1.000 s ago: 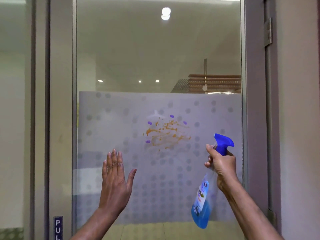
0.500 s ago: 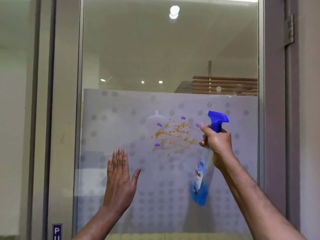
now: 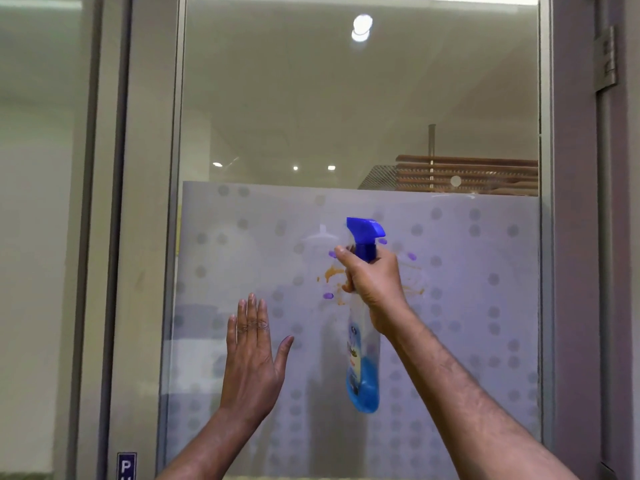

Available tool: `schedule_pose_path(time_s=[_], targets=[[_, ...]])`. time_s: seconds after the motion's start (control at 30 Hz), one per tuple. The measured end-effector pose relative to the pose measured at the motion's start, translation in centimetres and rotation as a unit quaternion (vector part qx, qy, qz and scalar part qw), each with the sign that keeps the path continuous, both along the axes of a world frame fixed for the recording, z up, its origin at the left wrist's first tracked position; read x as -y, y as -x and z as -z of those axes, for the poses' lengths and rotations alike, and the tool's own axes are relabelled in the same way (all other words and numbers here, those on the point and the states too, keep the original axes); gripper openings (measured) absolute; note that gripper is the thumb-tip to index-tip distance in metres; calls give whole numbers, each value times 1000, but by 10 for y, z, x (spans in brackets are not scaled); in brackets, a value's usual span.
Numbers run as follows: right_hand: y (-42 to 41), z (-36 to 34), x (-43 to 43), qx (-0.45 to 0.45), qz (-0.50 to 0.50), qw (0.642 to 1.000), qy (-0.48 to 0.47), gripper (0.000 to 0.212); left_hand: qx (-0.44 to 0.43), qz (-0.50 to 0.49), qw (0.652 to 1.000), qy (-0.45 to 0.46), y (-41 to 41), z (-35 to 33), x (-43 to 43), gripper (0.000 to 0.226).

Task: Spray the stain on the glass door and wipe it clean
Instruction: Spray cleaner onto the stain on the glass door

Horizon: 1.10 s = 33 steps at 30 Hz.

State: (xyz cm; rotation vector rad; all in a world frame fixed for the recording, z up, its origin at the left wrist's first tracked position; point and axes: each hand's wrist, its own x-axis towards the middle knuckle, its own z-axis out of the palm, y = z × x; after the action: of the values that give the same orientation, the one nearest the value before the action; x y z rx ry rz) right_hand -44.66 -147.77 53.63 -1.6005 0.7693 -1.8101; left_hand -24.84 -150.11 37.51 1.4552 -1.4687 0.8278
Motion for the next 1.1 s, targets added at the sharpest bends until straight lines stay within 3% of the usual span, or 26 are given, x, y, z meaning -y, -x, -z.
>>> schedule_pose_path(time_s=[0.37, 0.53, 0.67, 0.77, 0.87, 0.97, 1.1], targets=[[-6, 78, 0, -116, 12, 991, -61, 20, 3, 9, 1000, -1, 5, -10, 6, 82], [25, 118, -1, -77, 56, 990, -104, 19, 5, 14, 1000, 5, 7, -12, 6, 81], [55, 117, -4, 13, 84, 993, -82, 12, 1, 48, 999, 5, 18, -9, 1, 79], [71, 111, -12, 49, 36, 997, -52, 10, -10, 110, 994, 27, 35, -4, -11, 72], [82, 109, -22, 30, -36, 998, -49, 16, 6, 192, 980, 54, 57, 3, -30, 60], [90, 111, -34, 12, -117, 992, -56, 19, -81, 319, 939, -99, 76, 3, -62, 61], [94, 119, -54, 0, -200, 978, -60, 34, -187, 458, 785, -373, 97, 10, -93, 77]])
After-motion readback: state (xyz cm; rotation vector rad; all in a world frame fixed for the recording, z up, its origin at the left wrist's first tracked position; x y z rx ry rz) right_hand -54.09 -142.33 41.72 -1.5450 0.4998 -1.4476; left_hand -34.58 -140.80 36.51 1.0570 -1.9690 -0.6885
